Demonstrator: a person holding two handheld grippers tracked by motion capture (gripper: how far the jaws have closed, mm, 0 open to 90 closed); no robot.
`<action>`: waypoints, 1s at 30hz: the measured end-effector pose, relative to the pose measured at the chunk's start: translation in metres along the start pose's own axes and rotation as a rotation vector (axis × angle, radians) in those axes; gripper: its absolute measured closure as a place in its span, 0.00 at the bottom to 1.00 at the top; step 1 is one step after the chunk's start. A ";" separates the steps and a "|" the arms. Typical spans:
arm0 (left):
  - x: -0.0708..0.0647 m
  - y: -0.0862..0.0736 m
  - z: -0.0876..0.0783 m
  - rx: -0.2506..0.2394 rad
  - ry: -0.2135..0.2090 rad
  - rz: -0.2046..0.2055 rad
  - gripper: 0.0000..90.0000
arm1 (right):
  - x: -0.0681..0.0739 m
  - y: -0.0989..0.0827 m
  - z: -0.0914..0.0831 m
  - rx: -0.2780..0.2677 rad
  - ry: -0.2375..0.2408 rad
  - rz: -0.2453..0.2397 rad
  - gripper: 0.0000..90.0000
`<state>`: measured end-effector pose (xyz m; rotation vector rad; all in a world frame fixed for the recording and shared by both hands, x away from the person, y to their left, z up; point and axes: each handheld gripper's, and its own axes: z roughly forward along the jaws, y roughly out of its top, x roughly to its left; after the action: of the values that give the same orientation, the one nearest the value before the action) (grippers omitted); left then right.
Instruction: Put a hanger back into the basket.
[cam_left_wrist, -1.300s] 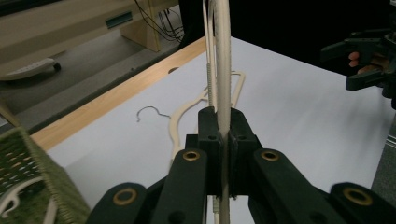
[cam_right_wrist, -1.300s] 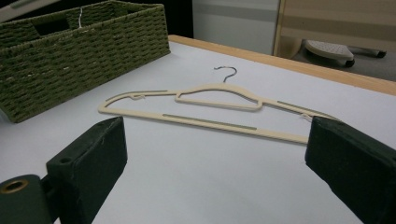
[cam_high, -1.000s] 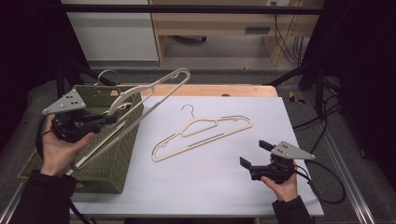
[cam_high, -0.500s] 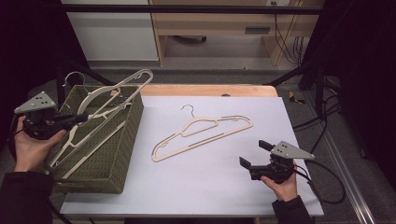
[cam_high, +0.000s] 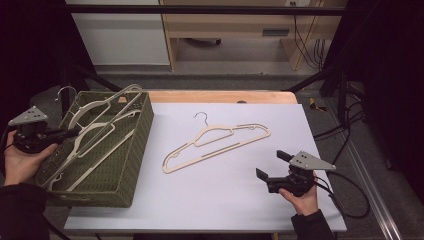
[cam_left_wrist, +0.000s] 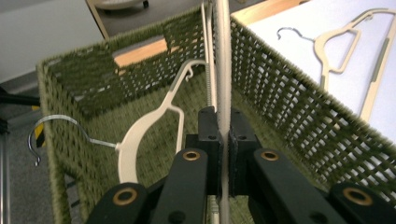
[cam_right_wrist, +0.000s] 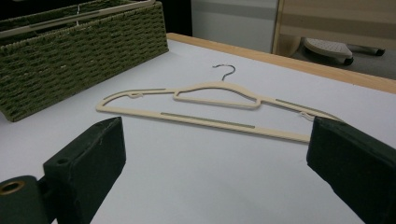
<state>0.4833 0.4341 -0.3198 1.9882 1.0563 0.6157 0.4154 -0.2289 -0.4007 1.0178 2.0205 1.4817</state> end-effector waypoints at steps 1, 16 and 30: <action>0.002 -0.002 0.000 0.007 -0.007 -0.003 0.96 | 0.000 0.000 0.000 0.000 -0.001 0.000 0.06; -0.009 -0.037 0.047 0.129 -0.044 -0.070 0.96 | 0.000 0.000 0.001 0.002 -0.001 -0.001 0.06; 0.006 -0.049 0.045 0.228 0.169 -0.205 0.67 | 0.001 -0.001 0.004 0.005 0.002 0.002 0.06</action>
<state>0.4962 0.4377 -0.3855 2.0109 1.4696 0.5812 0.4172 -0.2261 -0.4029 1.0203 2.0264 1.4802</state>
